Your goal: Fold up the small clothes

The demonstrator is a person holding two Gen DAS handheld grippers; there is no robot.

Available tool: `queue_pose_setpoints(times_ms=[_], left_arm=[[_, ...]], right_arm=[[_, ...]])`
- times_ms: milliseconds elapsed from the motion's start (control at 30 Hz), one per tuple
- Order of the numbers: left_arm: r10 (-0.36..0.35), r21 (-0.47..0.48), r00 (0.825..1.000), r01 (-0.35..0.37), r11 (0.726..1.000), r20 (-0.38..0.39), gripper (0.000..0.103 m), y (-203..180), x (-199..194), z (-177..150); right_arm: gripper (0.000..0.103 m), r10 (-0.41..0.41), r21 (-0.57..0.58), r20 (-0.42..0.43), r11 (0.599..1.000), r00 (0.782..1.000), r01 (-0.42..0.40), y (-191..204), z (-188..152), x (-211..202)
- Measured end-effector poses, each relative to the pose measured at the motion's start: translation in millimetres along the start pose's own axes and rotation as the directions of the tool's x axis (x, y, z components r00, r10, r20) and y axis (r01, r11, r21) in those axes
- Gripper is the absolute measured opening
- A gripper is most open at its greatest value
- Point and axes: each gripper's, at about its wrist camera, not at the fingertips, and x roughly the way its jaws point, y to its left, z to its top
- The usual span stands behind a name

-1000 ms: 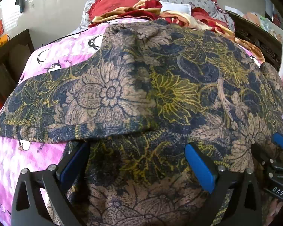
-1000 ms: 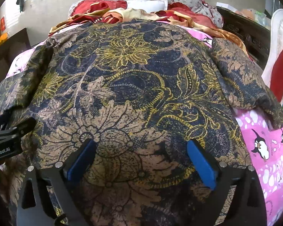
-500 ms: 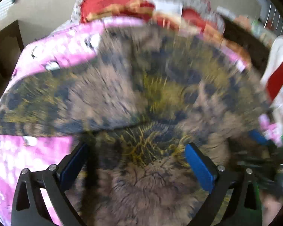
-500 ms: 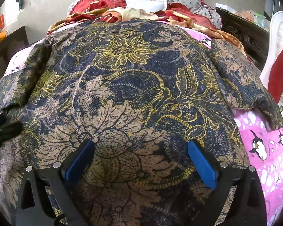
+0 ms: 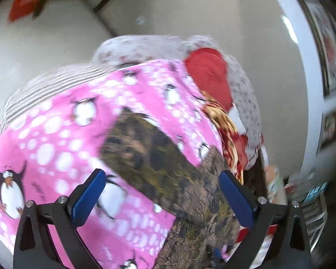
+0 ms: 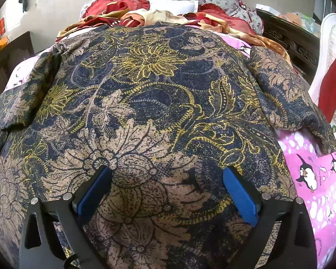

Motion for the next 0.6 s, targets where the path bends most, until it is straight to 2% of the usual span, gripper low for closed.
queue_pose_setpoints(times_ms=[33,67,133,200,267,433,500,533,567,600], left_arm=[[-0.023,-0.019,1.000,0.022,1.000,-0.017,0.099,8,3,4],[-0.051,-0.044,0.998,0.049,0.998,-0.038,0.091,15,10,9],[-0.062,-0.096,0.997,0.057,0.994,-0.053,0.086,25,19,12],[-0.081,-0.143,0.993,0.068,0.987,-0.083,0.086,32,35,11],[-0.061,-0.167,0.993,0.044,0.985,-0.099,0.086,36,47,11],[-0.052,-0.158,0.997,0.043,0.987,-0.056,0.085,39,50,21],[0.006,-0.094,0.998,-0.012,0.995,-0.064,0.072,32,55,24],[0.045,-0.059,0.996,-0.049,0.997,-0.072,0.056,31,58,24],[0.101,-0.022,0.992,-0.103,0.994,-0.081,0.048,28,63,24],[0.166,0.009,0.982,-0.165,0.986,-0.086,0.029,27,67,23]], right_arm=[[0.090,0.000,0.000,0.000,1.000,1.000,0.000,0,0,0],[0.090,0.002,0.001,-0.001,1.000,1.000,-0.002,0,0,0],[0.090,0.002,0.001,0.000,1.000,1.000,-0.002,0,0,0],[0.090,0.001,0.001,0.000,1.000,1.000,-0.001,0,0,0],[0.090,0.001,0.000,-0.003,1.000,1.000,-0.001,0,0,0],[0.090,0.002,0.001,-0.003,1.000,1.000,-0.002,0,0,1],[0.090,0.002,0.001,-0.003,1.000,1.000,-0.002,0,0,0],[0.090,0.002,0.001,-0.003,1.000,1.000,-0.002,0,0,0],[0.090,0.002,0.001,-0.003,1.000,1.000,-0.002,0,0,0],[0.090,0.002,0.001,-0.003,1.000,1.000,-0.002,0,0,0]])
